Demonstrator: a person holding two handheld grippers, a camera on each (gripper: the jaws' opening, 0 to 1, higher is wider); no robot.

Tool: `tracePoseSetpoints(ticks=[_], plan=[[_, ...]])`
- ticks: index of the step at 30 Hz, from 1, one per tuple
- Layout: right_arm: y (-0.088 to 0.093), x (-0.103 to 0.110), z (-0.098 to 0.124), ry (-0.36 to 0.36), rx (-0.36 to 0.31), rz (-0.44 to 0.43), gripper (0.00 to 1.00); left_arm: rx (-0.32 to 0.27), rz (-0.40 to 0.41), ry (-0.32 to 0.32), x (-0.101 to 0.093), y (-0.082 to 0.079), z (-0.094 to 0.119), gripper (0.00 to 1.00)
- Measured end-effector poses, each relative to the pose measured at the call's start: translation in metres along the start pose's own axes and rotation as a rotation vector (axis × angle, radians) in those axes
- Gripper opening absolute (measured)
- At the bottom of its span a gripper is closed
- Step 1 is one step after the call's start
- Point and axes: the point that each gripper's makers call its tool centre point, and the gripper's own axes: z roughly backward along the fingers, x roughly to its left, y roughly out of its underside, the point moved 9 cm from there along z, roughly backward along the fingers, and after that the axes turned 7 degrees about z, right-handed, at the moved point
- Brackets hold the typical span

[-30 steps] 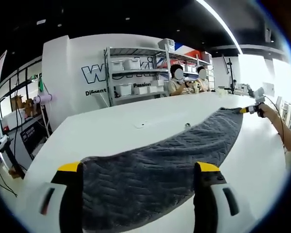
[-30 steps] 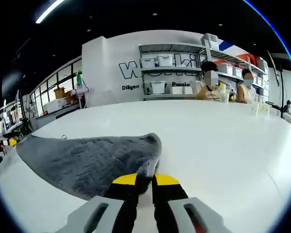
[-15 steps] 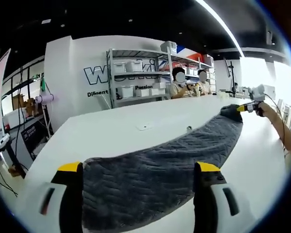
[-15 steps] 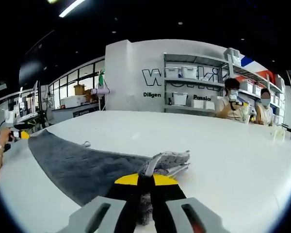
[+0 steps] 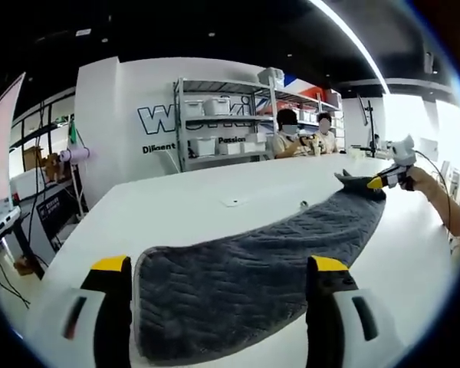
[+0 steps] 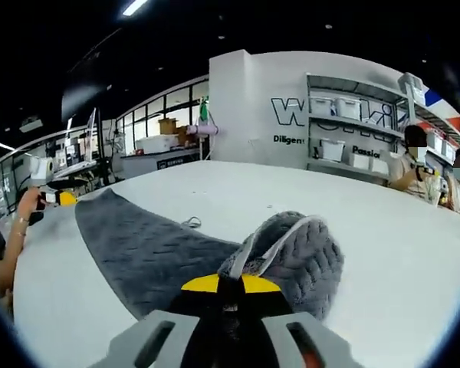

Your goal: Fold the towel on the table until its edges align and the towel forms a compact rectangular stack.

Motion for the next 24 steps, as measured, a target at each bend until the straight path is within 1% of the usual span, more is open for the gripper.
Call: tracePoseSetpoints(ticks=[1, 5, 10, 16, 19, 24], plan=[[-0.001, 0.006, -0.003, -0.023, 0.0, 0.003, 0.07, 0.001, -0.002, 0.0, 0.0, 0.0, 0.0, 1.0], [-0.007, 0.02, -0.006, -0.078, -0.005, 0.014, 0.07, 0.009, -0.023, 0.013, -0.005, 0.0, -0.002, 1.0], [-0.022, 0.038, -0.01, -0.141, -0.024, 0.039, 0.07, 0.008, -0.024, 0.017, -0.006, 0.0, -0.002, 1.0], [-0.035, 0.052, -0.017, -0.188, -0.038, 0.061, 0.07, 0.006, -0.02, 0.016, -0.006, -0.001, -0.001, 1.0], [-0.039, 0.058, -0.022, -0.205, -0.036, 0.066, 0.07, 0.0, -0.015, 0.01, -0.006, -0.001, 0.0, 1.0], [-0.045, 0.07, -0.032, -0.232, -0.035, 0.08, 0.07, 0.005, -0.031, 0.009, -0.005, -0.002, 0.001, 1.0]])
